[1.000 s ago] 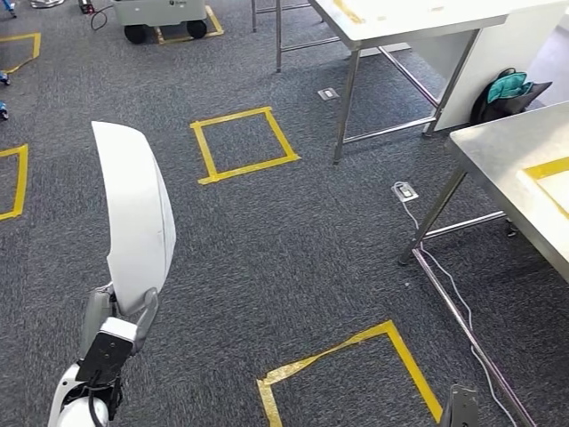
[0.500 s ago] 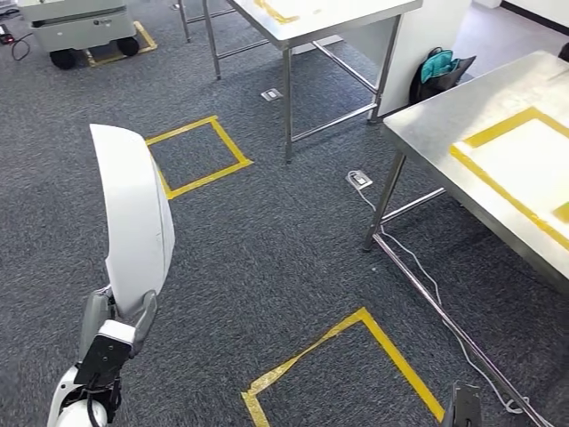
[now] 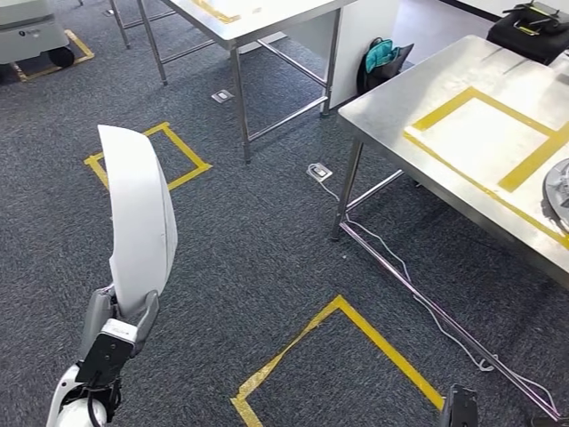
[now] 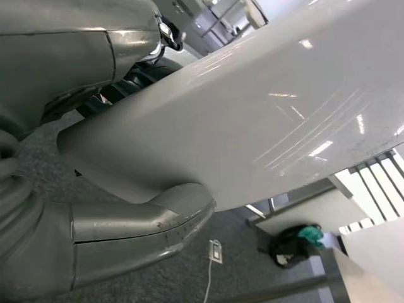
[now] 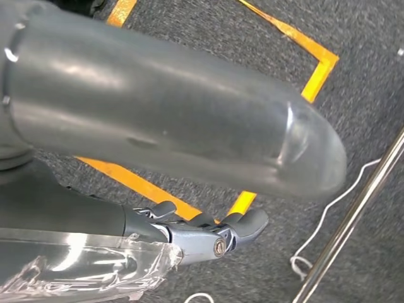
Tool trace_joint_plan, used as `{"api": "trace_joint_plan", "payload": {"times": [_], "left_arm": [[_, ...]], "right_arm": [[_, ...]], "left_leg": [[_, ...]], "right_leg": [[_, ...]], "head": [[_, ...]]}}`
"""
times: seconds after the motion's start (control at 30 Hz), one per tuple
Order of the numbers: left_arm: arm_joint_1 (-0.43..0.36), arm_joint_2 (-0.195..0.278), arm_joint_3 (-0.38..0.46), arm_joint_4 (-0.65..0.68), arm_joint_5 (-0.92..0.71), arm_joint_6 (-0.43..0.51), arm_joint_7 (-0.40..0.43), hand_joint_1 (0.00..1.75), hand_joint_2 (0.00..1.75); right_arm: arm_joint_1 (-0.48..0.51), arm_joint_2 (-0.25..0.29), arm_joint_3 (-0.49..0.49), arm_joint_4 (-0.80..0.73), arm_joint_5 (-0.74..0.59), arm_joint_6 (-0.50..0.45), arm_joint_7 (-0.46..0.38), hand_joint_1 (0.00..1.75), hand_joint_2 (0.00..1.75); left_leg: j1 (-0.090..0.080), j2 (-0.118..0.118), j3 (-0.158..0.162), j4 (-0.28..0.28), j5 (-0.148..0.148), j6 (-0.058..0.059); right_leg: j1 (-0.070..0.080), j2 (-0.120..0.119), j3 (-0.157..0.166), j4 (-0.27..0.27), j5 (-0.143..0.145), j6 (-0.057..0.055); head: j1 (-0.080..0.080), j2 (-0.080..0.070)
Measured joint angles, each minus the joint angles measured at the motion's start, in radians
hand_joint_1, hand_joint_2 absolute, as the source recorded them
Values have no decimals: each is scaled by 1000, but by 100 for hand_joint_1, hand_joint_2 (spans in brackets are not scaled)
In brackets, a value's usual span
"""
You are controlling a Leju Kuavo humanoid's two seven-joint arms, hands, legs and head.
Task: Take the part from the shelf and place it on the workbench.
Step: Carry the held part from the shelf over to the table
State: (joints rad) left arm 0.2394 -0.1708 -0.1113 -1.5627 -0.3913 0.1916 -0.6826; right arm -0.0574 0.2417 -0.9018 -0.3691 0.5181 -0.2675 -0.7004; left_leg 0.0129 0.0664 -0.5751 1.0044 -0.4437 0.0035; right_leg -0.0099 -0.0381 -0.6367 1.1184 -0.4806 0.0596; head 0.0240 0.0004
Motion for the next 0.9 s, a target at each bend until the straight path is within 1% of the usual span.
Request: {"api": "trace_joint_plan", "payload": {"times": [0.03, 0.07, 0.1, 0.17, 0.2, 0.23, 0.27, 0.3, 0.33, 0.37, 0.4, 0.43, 0.47, 0.5, 0.53, 0.57, 0.6, 0.63, 0.67, 0.7, 0.73, 0.77, 0.8, 0.83, 0.87, 0.9], "left_arm": [[-3, 0, 0, 1, 1, -3, -1, 175, 175], [-7, 0, 0, 2, 2, -5, -1, 175, 175], [-12, 0, 0, 4, 3, -7, -2, 175, 175], [-25, -1, -1, 10, 6, -12, -3, 175, 175], [-32, -2, -2, 13, 8, -14, -3, 175, 175], [-38, -2, -3, 15, 11, -16, -4, 175, 175], [-43, -2, -3, 18, 14, -18, -5, 175, 175], [-46, -2, -4, 22, 17, -19, -6, 175, 175], [-47, -2, -4, 26, 19, -20, -7, 175, 175], [-48, -2, -4, 30, 20, -20, -7, 175, 175], [-50, -1, -4, 34, 21, -21, -7, 175, 175], [-53, -1, -5, 37, 21, -21, -7, 175, 175], [-57, -1, -6, 41, 21, -21, -7, 175, 175], [-63, 0, -9, 44, 20, -21, -7, 175, 175], [-68, -1, -12, 47, 20, -19, -7, 175, 175], [-72, -1, -15, 49, 20, -18, -8, 175, 175], [-74, -1, -18, 51, 19, -16, -8, 175, 175], [-75, -1, -21, 52, 19, -15, -7, 175, 175], [-78, -1, -24, 52, 20, -14, -6, 175, 175], [-81, -2, -28, 53, 20, -15, -4, 175, 175], [-84, -3, -32, 53, 21, -16, -2, 175, 175], [-87, -4, -36, 54, 21, -16, 0, 175, 175], [-88, -5, -40, 56, 22, -18, 1, 175, 175], [-88, -5, -43, 58, 22, -18, 2, 175, 175], [-88, -5, -46, 61, 22, -18, 3, 175, 175], [-88, -5, -48, 64, 22, -19, 4, 175, 175]], "right_arm": [[0, 0, 0, 0, -3, 0, 0, 0, 0], [1, 0, -1, 1, -6, -1, 0, 0, 0], [2, 1, -2, 1, -9, -1, 0, 0, 0], [7, 1, -8, 2, -16, -2, 0, 0, 0], [10, 1, -11, 2, -19, -4, 1, 0, 0], [11, 0, -15, 2, -21, -6, 3, 0, 0], [12, 0, -18, 3, -22, -8, 7, 0, 0], [12, 0, -23, 4, -23, -9, 13, 0, 0], [13, 0, -28, 6, -24, -10, 21, 0, 0], [15, -1, -34, 9, -26, -10, 30, 0, 0], [19, -1, -40, 12, -29, -11, 39, 0, 0], [23, -1, -46, 15, -30, -13, 48, 0, 0], [26, -1, -52, 19, -31, -18, 59, 0, 0], [29, 0, -59, 22, -31, -25, 70, 0, 0], [30, 0, -67, 24, -29, -31, 81, 0, 0], [32, 1, -73, 27, -25, -35, 89, 0, 0], [34, 1, -79, 29, -20, -37, 95, 0, 0], [39, 2, -84, 30, -15, -37, 98, 0, 0], [45, 2, -89, 31, -11, -35, 99, 0, 0], [50, 3, -94, 31, -7, -31, 100, 0, 0], [53, 5, -98, 31, -4, -27, 101, 0, 0], [53, 6, -101, 31, -1, -22, 101, 0, 0], [52, 8, -103, 31, 1, -19, 101, 0, 0], [49, 9, -105, 31, 2, -17, 101, 0, 0], [48, 10, -107, 31, 2, -15, 101, 0, 0], [49, 10, -109, 31, 3, -13, 101, 0, 0]], "left_leg": [[-2, 8, 4, 1, -3, -5], [-5, 15, 7, 1, -4, -11], [-6, 23, 9, 0, -4, -17], [-3, 38, 13, -3, -5, -30], [0, 30, 12, 4, -14, -36], [1, 12, 2, 30, -34, -40], [3, -12, -20, 78, -62, -42], [3, -36, -51, 145, -94, -43], [3, -49, -86, 213, -122, -43], [2, -55, -114, 263, -134, -42], [0, -59, -128, 281, -128, -39], [-1, -64, -123, 260, -102, -34], [-3, -73, -102, 208, -64, -28], [-5, -95, -73, 140, -27, -21], [-5, -116, -45, 74, -2, -16], [-5, -132, -25, 29, 10, -14], [-6, -142, -15, 4, 12, -13], [-6, -135, -12, -5, 10, -12], [-6, -125, -11, -6, 12, -8], [-5, -115, -9, -10, 14, -3], [-4, -104, -7, -13, 16, 3], [-3, -92, -5, -16, 17, 8], [-3, -80, -5, -17, 16, 11], [-4, -67, -5, -16, 15, 12], [-3, -53, -4, -16, 13, 11], [-2, -40, -4, -16, 11, 9]], "right_leg": [[1, -17, 28, -52, 20, -3], [2, -29, 43, -79, 28, -8], [5, -27, 44, -85, 29, -15], [6, -3, 41, -87, 34, -30], [5, 8, 41, -89, 37, -38], [3, 20, 42, -92, 40, -45], [1, 32, 42, -94, 43, -50], [1, 45, 41, -94, 45, -53], [2, 59, 40, -94, 46, -56], [4, 73, 40, -94, 47, -57], [5, 88, 40, -94, 47, -58], [6, 103, 40, -94, 47, -57], [7, 117, 40, -94, 48, -57], [7, 130, 40, -94, 49, -55], [8, 143, 37, -91, 49, -52], [9, 154, 34, -89, 49, -49], [9, 163, 30, -89, 50, -44], [9, 174, 24, -90, 51, -39], [7, 176, 20, -91, 52, -33], [7, 160, 14, -85, 46, -28], [8, 134, 1, -63, 30, -22], [9, 100, -19, -21, 2, -18], [8, 69, -49, 40, -33, -12], [6, 54, -82, 108, -67, -8], [3, 48, -108, 163, -87, -3], [0, 45, -118, 188, -89, 1]], "head": [[-1, 0], [-2, 0], [-3, 0], [-4, 0], [-5, 0], [-7, 0], [-10, 0], [-12, 0], [-14, 0], [-14, 0], [-14, 0], [-15, 0], [-15, 0], [-15, 0], [-15, 0], [-14, 0], [-14, 0], [-14, 0], [-14, 0], [-13, 0], [-9, 0], [-5, 0], [-1, 0], [1, 0], [1, 0], [1, 0]]}}
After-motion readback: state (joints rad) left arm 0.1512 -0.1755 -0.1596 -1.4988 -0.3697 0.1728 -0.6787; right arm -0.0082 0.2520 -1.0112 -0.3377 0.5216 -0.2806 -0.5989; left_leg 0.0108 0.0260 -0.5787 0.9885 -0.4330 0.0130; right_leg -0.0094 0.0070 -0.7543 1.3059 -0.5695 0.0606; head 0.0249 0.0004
